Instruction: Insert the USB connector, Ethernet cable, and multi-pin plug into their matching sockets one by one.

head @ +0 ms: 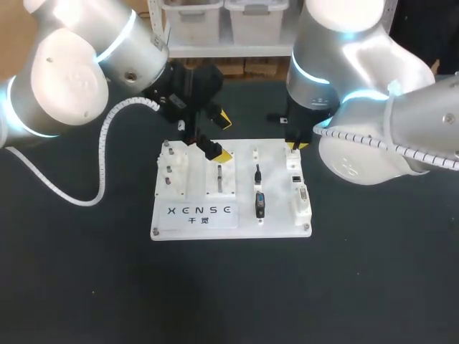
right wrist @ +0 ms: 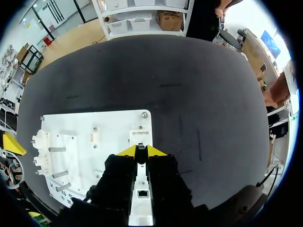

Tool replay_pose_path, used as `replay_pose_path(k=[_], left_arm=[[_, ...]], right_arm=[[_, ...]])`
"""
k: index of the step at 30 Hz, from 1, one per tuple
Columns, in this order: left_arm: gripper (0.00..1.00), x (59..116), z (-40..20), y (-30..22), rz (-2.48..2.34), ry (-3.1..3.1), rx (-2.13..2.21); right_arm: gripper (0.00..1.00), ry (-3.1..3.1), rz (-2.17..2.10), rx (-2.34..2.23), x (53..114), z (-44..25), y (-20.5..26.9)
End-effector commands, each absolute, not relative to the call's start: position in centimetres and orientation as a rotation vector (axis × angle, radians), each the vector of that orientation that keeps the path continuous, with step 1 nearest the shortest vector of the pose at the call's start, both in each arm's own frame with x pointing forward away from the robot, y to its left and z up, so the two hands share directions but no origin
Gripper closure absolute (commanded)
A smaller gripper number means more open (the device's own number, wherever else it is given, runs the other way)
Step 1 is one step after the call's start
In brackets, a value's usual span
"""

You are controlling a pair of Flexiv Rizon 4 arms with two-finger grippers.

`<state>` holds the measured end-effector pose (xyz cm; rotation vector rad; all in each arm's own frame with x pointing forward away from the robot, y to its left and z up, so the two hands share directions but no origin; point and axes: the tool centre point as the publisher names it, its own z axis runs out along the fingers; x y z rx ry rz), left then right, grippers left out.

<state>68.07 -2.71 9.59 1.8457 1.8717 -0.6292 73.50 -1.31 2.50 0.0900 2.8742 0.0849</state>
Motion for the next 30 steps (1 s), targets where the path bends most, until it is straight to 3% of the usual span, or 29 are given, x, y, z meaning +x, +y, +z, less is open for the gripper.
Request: replay_pose_path(k=[1,30], left_arm=[[0.0,68.2,9.6,-2.8,-0.628,1.875,1.85],[0.0,68.2,9.6,-2.8,-0.628,1.875,1.85]], right_arm=[[1.0,2.876,0.082,0.104,73.3,1.5,-1.5],[1.0,2.956,0.034,0.149,74.0,0.5,-0.8]])
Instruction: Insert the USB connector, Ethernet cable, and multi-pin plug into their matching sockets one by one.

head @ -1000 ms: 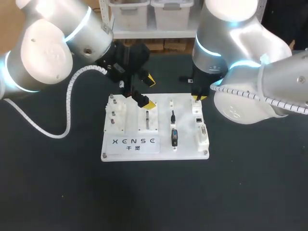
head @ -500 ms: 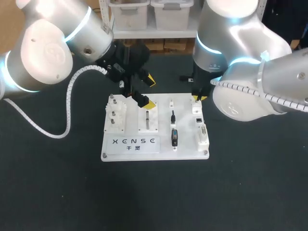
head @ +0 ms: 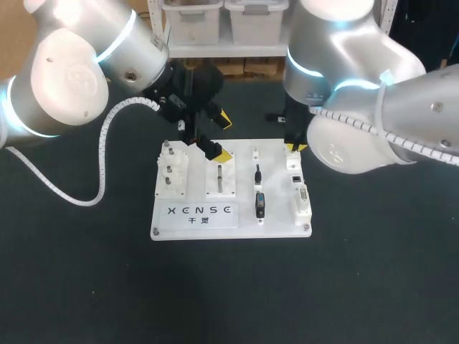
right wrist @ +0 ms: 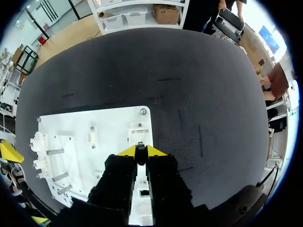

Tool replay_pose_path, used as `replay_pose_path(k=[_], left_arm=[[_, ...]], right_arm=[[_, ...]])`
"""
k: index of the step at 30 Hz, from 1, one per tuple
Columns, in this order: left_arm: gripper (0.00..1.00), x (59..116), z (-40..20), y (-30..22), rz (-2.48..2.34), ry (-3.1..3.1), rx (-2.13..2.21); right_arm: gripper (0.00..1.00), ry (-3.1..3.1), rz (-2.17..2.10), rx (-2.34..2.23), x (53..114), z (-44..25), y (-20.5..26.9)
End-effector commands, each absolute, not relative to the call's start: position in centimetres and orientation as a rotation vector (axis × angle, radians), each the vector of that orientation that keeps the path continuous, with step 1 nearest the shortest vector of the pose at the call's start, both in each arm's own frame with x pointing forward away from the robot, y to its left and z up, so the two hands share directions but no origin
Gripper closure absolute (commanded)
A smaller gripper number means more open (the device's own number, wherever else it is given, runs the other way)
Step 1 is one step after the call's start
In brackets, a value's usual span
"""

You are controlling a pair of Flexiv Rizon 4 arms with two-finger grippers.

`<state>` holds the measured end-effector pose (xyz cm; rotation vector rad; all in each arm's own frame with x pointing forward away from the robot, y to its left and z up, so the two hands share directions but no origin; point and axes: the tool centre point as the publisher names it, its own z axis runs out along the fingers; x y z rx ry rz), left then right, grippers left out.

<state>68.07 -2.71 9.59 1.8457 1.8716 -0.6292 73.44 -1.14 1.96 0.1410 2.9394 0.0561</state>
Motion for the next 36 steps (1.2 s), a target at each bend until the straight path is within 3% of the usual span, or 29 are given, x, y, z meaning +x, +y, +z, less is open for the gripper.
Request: replay_pose_path(k=[1,13,15,16,17,27,36], left_arm=[[0.0,68.2,9.6,-2.8,-0.628,1.875,1.85],[0.0,68.2,9.6,-2.8,-0.628,1.875,1.85],[0.0,68.2,9.6,-2.8,-0.628,1.875,1.85],[0.0,68.2,9.6,-2.8,-0.628,1.875,1.85],[0.0,68.2,9.6,-2.8,-0.628,1.875,1.85],[0.0,68.2,9.6,-2.8,-0.628,1.875,1.85],[0.0,68.2,9.6,-2.8,-0.628,1.875,1.85]], right_arm=[[1.0,2.957,0.029,0.151,74.1,0.4,-0.9],[1.0,2.967,0.002,0.171,73.9,-0.6,-0.9],[0.72,2.938,0.029,0.172,73.9,0.2,-0.9],[0.5,2.922,0.032,0.168,74.0,0.7,-0.9],[0.0,2.904,0.059,0.172,74.1,1.4,-0.9],[0.0,2.804,0.135,0.159,73.8,6.7,0.6],[0.0,2.869,0.191,0.175,70.9,6.3,3.1]])
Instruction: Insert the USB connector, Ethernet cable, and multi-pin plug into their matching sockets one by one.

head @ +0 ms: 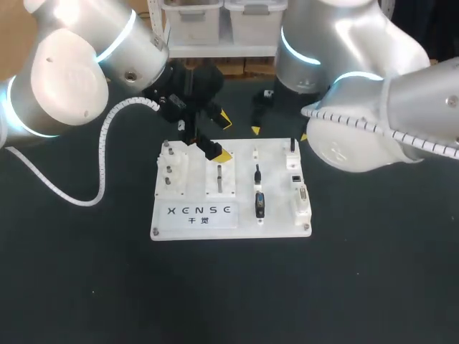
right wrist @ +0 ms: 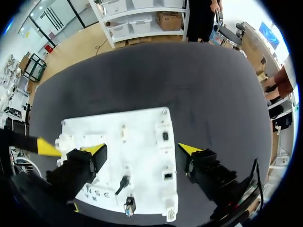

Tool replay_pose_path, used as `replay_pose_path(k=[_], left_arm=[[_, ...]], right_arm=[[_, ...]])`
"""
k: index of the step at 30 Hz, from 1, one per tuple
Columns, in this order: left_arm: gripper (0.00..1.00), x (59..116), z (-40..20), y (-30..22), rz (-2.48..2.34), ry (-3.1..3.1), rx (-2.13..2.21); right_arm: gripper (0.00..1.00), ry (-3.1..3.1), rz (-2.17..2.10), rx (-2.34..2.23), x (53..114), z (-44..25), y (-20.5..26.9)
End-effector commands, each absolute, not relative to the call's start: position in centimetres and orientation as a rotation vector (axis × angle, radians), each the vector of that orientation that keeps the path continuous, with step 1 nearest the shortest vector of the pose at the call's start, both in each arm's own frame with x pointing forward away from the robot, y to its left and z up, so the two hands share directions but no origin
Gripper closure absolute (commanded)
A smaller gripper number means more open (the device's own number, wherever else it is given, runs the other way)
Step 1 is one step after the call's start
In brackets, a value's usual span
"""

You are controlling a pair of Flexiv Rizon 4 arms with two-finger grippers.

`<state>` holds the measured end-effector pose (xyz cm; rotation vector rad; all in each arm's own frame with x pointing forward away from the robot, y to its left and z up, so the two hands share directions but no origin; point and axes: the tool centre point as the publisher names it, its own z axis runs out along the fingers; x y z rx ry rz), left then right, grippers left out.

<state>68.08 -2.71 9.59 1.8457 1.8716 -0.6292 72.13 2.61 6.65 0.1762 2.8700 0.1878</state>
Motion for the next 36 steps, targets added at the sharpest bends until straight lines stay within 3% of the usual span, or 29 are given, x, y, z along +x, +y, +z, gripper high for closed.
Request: replay_pose_path(k=[1,19,24,29,30,31,36], left_arm=[[0.0,68.2,9.6,-2.8,-0.628,1.875,1.85],[0.0,68.2,9.6,-2.8,-0.628,1.875,1.85],[0.0,68.2,9.6,-2.8,-0.628,1.875,1.85],[0.0,68.2,9.6,-2.8,-0.628,1.875,1.85],[0.0,68.2,9.6,-2.8,-0.628,1.875,1.85],[0.0,68.2,9.6,-2.8,-0.628,1.875,1.85],[0.0,68.2,9.6,-2.8,-0.628,1.875,1.85]], right_arm=[[0.0,2.881,0.198,0.182,70.6,6.1,3.3],[0.0,2.977,0.217,0.091,66.2,4.3,5.3],[0.1,2.992,0.203,0.077,65.5,3.5,5.5],[0.27,2.999,0.182,0.058,65.2,2.5,5.7],[0.32,3.002,0.179,0.06,65.2,2.2,5.6],[0.5,3.001,0.178,0.06,65.2,2.0,5.7],[0.56,2.999,0.162,0.076,65.2,1.4,5.5]])
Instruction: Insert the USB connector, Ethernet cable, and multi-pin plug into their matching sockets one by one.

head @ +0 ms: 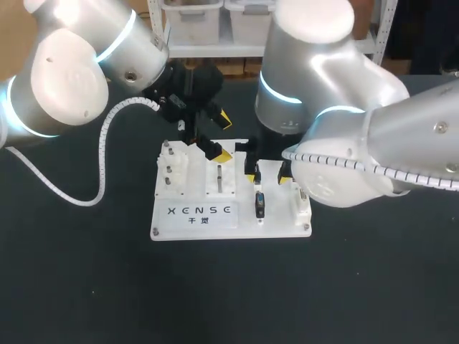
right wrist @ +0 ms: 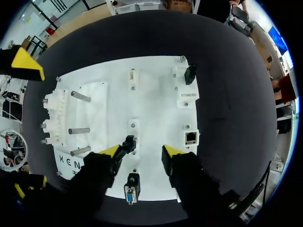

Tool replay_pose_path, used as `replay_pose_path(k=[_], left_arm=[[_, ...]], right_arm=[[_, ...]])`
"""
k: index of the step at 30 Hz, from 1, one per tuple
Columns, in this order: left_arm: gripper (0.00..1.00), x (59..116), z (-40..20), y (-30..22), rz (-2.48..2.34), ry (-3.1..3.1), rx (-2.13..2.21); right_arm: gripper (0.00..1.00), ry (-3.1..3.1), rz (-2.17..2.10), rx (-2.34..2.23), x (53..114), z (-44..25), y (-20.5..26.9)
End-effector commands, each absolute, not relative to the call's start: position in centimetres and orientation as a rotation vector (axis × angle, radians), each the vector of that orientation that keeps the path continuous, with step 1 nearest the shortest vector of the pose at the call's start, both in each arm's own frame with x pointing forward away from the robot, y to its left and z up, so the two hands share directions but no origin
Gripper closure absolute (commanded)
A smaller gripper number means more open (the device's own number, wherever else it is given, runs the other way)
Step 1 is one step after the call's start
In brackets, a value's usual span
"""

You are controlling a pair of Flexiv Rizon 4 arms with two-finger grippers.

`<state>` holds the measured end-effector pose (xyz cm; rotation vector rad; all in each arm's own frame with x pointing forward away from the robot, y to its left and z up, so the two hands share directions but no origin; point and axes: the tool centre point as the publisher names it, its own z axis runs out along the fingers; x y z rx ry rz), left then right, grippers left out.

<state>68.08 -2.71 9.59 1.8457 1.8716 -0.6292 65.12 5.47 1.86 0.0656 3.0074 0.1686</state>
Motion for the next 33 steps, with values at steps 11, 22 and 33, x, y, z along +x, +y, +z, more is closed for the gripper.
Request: replay_pose_path(k=[11,22,33], left_arm=[[0.0,68.2,9.6,-2.8,-0.628,1.875,1.85],[0.0,68.2,9.6,-2.8,-0.628,1.875,1.85],[0.0,68.2,9.6,-2.8,-0.628,1.875,1.85]], right_arm=[[0.55,2.988,0.149,0.078,65.5,1.1,5.4],[0.53,2.976,0.156,0.08,66.3,1.4,5.9],[0.52,2.992,0.157,0.047,66.3,1.4,7.0]])
